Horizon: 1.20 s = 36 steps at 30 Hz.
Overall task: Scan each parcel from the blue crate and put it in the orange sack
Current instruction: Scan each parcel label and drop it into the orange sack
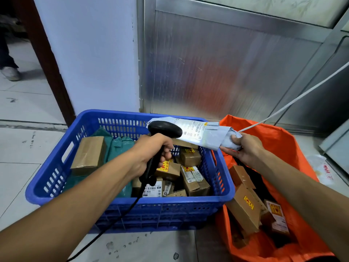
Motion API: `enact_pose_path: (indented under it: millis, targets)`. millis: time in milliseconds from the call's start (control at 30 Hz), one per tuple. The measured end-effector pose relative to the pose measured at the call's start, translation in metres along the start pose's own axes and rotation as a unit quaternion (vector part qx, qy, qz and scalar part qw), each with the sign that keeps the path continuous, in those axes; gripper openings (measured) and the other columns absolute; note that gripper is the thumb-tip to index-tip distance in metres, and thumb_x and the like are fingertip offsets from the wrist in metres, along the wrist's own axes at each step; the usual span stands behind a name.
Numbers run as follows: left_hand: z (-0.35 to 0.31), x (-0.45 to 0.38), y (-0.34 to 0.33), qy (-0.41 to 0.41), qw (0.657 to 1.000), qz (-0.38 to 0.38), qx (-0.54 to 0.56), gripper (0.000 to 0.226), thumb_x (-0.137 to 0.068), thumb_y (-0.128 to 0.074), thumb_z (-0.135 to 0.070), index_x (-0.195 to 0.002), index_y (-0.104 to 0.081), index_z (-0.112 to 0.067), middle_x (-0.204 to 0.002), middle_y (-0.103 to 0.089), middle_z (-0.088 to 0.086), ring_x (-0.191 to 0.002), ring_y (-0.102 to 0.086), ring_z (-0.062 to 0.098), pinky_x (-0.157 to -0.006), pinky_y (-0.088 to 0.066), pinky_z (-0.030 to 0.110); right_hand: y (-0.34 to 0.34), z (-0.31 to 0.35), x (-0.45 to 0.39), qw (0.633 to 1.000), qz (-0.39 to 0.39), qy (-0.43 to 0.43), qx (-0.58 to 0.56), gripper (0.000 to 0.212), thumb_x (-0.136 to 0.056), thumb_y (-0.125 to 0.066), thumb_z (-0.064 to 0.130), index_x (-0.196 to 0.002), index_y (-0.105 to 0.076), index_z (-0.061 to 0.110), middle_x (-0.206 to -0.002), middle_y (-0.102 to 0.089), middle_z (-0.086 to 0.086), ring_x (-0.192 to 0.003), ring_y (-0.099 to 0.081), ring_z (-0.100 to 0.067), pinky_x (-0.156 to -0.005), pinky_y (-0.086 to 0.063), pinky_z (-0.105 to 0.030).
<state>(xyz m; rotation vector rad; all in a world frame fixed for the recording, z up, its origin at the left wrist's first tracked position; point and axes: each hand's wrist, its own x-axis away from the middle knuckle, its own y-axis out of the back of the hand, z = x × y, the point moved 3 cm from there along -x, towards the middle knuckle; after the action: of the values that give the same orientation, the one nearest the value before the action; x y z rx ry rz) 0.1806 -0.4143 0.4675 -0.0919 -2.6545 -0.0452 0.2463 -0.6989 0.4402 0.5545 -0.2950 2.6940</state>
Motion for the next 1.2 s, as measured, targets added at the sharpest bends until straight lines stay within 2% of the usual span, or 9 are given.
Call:
enact_pose_path:
  millis: [167, 400, 500, 600, 700, 800, 1000, 1200]
  targets:
    - [-0.001, 0.0, -0.001, -0.015, 0.999, -0.039, 0.026, 0.024, -0.081, -0.064, -0.008, -0.058, -0.057, -0.01, -0.054, -0.059, 0.006, -0.042, -0.045, 0.013, -0.044, -0.042, 0.02, -0.013, 0.001, 0.004, 0.999, -0.008, 0.032, -0.031, 0.031, -0.095, -0.05, -0.009, -0.122, -0.059, 0.003, -0.129, -0.063, -0.016, -0.104, -0.064, -0.033, -0.05, -0.06, -0.033]
    - [0.0, -0.001, -0.001, -0.015, 0.999, -0.034, 0.016, 0.021, -0.085, -0.065, -0.009, -0.065, -0.06, -0.01, -0.057, -0.062, 0.005, -0.046, -0.047, 0.012, -0.045, -0.043, 0.021, -0.018, 0.003, 0.01, 0.998, -0.009, 0.043, -0.038, 0.027, -0.095, -0.049, -0.01, -0.116, -0.06, 0.005, -0.126, -0.063, -0.016, -0.091, -0.065, -0.027, -0.049, -0.06, -0.031]
    - [0.0, -0.002, -0.003, -0.019, 0.999, -0.034, 0.003, 0.019, -0.088, -0.066, -0.011, -0.069, -0.062, -0.01, -0.059, -0.064, 0.004, -0.047, -0.047, 0.012, -0.046, -0.043, 0.02, -0.017, 0.002, 0.01, 0.998, -0.013, 0.042, -0.038, 0.027, -0.095, -0.049, -0.01, -0.115, -0.06, 0.004, -0.127, -0.063, -0.016, -0.095, -0.065, -0.028, -0.05, -0.06, -0.032]
    - [0.001, -0.002, -0.004, -0.023, 0.999, -0.034, 0.0, 0.012, -0.089, -0.066, -0.01, -0.077, -0.066, -0.007, -0.064, -0.065, 0.005, -0.047, -0.048, 0.011, -0.046, -0.043, 0.02, -0.016, 0.002, 0.009, 0.998, -0.013, 0.042, -0.041, 0.028, -0.095, -0.049, -0.01, -0.117, -0.06, 0.003, -0.128, -0.062, -0.016, -0.1, -0.064, -0.031, -0.051, -0.061, -0.032]
    - [0.003, -0.005, -0.004, -0.034, 0.999, -0.041, 0.004, 0.006, -0.088, -0.068, -0.01, -0.086, -0.067, -0.005, -0.076, -0.063, 0.009, -0.048, -0.048, 0.012, -0.045, -0.042, 0.022, -0.015, 0.003, 0.008, 0.998, -0.016, 0.043, -0.047, 0.032, -0.095, -0.049, -0.011, -0.123, -0.059, 0.001, -0.13, -0.061, -0.016, -0.091, -0.063, -0.028, -0.05, -0.06, -0.032]
    - [0.004, -0.008, -0.005, -0.034, 0.999, -0.042, 0.005, 0.01, -0.09, -0.069, -0.012, -0.094, -0.066, -0.003, -0.076, -0.062, 0.008, -0.049, -0.049, 0.013, -0.046, -0.042, 0.024, -0.013, 0.002, 0.005, 0.998, -0.023, 0.041, -0.049, 0.036, -0.094, -0.05, -0.011, -0.126, -0.059, 0.001, -0.129, -0.061, -0.016, -0.09, -0.064, -0.028, -0.049, -0.06, -0.032]
    - [0.006, -0.009, -0.008, -0.031, 0.998, -0.048, -0.011, 0.012, -0.09, -0.07, -0.014, -0.089, -0.061, -0.006, -0.066, -0.055, 0.006, -0.048, -0.05, 0.013, -0.043, -0.044, 0.022, -0.012, 0.001, 0.003, 0.998, -0.029, 0.04, -0.042, 0.036, -0.094, -0.051, -0.011, -0.127, -0.059, 0.0, -0.128, -0.062, -0.017, -0.089, -0.064, -0.028, -0.048, -0.059, -0.032]
    - [0.006, -0.009, -0.008, -0.035, 0.998, -0.057, -0.015, 0.024, -0.092, -0.069, -0.016, -0.11, -0.058, -0.006, -0.076, -0.056, 0.008, -0.053, -0.051, 0.013, -0.045, -0.045, 0.023, -0.013, -0.002, 0.004, 0.999, -0.024, 0.031, -0.025, 0.035, -0.094, -0.05, -0.012, -0.126, -0.059, 0.0, -0.128, -0.062, -0.018, -0.093, -0.065, -0.03, -0.049, -0.06, -0.034]
